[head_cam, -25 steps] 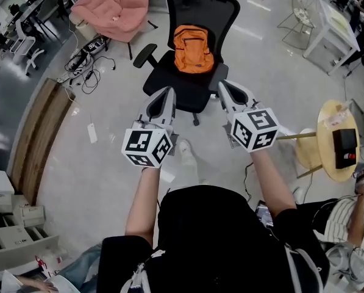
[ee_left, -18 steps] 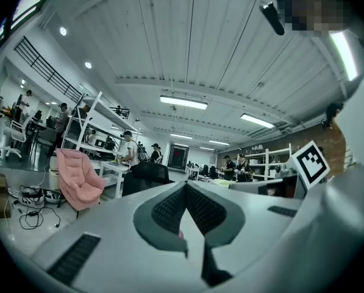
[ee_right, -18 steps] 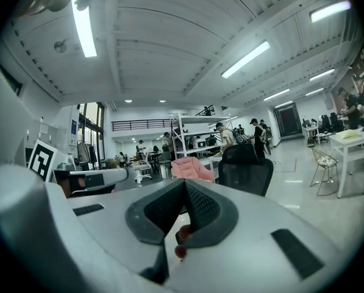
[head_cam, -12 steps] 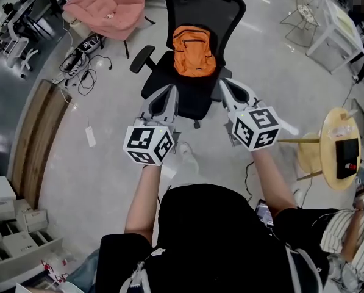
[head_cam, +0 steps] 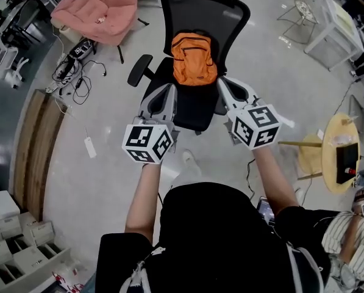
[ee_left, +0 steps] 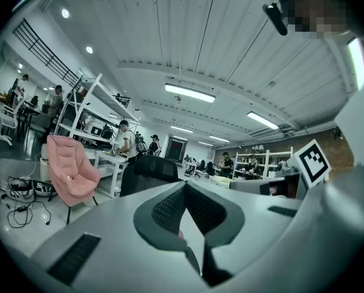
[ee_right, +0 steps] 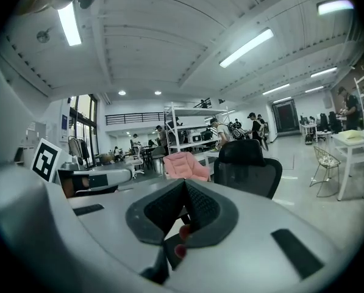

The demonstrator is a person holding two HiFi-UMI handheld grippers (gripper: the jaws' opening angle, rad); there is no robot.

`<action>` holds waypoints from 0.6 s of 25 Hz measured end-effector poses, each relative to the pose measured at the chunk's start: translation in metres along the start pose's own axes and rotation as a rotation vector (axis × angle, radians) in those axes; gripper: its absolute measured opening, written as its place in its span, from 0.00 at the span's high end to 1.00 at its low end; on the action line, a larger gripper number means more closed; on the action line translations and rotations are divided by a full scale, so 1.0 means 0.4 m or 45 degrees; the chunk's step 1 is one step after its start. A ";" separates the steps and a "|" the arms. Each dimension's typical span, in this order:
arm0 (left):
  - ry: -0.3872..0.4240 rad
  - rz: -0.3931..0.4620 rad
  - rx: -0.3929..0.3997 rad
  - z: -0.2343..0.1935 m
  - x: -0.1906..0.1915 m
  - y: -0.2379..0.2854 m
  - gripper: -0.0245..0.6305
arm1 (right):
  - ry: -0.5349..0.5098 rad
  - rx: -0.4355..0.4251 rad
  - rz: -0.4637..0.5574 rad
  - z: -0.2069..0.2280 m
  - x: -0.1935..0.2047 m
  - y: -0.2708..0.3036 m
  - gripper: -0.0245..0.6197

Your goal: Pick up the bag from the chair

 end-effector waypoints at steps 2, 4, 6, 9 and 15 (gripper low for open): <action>-0.019 -0.009 0.005 -0.033 -0.008 0.031 0.95 | 0.001 0.008 -0.012 0.014 -0.008 0.040 0.96; -0.030 -0.021 0.013 -0.063 -0.012 0.056 0.96 | 0.000 0.017 -0.022 0.023 -0.015 0.080 0.96; -0.036 -0.035 0.022 -0.093 -0.018 0.078 0.96 | -0.006 0.026 -0.028 0.029 -0.022 0.119 0.96; -0.044 -0.054 0.036 -0.136 -0.027 0.110 0.96 | 0.001 0.048 -0.032 0.047 -0.029 0.171 0.96; -0.060 -0.079 0.049 -0.194 -0.031 0.160 0.95 | 0.013 0.073 -0.049 0.071 -0.023 0.235 0.96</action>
Point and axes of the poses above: the fingertips, and each gripper's own axes: y forward along the fingers, z to its right, x out of its underside, the point moved 5 cm from there along -y, backward along the fingers, and after that the axes turned 10 degrees about -y, right-handed, at the moved point
